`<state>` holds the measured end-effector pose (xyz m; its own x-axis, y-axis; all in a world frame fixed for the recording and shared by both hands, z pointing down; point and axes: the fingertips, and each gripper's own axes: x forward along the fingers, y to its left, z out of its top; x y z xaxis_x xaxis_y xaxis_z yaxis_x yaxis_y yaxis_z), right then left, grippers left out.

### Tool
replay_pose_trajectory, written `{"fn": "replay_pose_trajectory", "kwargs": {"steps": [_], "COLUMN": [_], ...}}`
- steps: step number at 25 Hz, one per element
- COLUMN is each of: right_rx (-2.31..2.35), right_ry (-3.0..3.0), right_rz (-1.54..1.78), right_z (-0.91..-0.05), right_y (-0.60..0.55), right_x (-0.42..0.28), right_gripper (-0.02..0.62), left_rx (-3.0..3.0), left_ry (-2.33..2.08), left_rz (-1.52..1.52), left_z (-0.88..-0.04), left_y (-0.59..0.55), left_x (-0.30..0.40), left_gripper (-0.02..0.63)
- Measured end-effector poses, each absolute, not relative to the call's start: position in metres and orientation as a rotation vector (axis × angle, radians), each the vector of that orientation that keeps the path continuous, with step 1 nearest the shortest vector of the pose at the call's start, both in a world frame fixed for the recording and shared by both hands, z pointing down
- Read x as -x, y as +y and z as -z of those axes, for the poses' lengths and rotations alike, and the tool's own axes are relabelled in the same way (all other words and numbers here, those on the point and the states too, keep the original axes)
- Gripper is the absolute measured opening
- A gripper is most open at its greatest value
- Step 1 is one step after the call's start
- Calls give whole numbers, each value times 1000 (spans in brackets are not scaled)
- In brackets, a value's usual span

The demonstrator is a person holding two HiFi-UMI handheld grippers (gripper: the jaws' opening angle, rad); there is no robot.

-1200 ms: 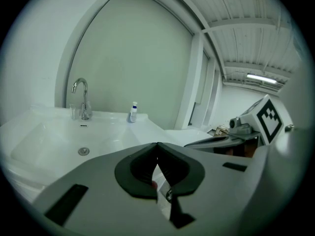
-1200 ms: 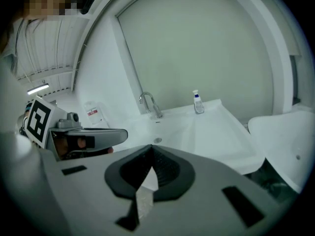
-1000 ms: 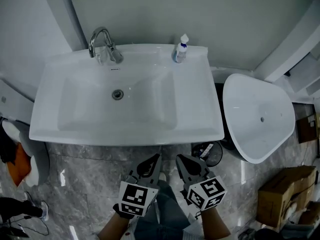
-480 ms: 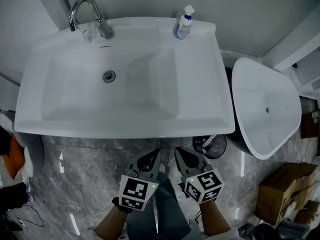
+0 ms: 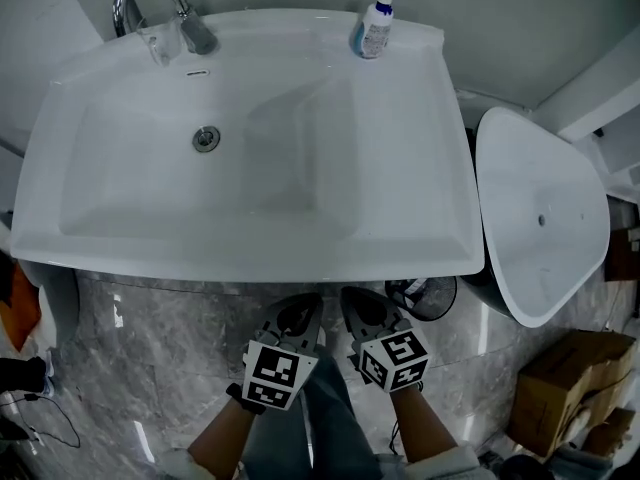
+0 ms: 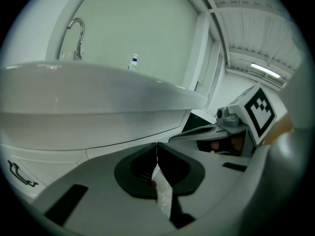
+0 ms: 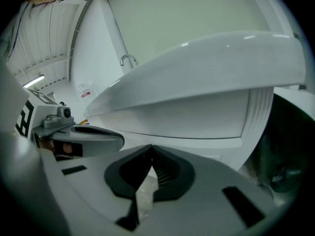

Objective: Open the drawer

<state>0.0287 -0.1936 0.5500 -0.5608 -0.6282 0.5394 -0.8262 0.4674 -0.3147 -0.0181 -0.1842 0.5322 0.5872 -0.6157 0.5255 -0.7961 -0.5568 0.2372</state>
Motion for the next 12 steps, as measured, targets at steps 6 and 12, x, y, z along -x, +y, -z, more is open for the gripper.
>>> {"fn": "replay_pose_trajectory", "kwargs": {"steps": [6,12], "right_rx": [-1195,-1158], "right_ry": [-2342,-2338], "right_rz": [-785,-766], "right_z": [-589,-617], "right_y": [-198,-203], "right_x": [-31,-25], "right_gripper": [11,15], "left_rx": [-2341,-2348], "left_ry": [-1136,-1112], "left_rz": [-547,-572], "left_z": [-569,-600], "left_y": [-193,-200], "left_x": [17,15], "left_gripper": [17,18]}}
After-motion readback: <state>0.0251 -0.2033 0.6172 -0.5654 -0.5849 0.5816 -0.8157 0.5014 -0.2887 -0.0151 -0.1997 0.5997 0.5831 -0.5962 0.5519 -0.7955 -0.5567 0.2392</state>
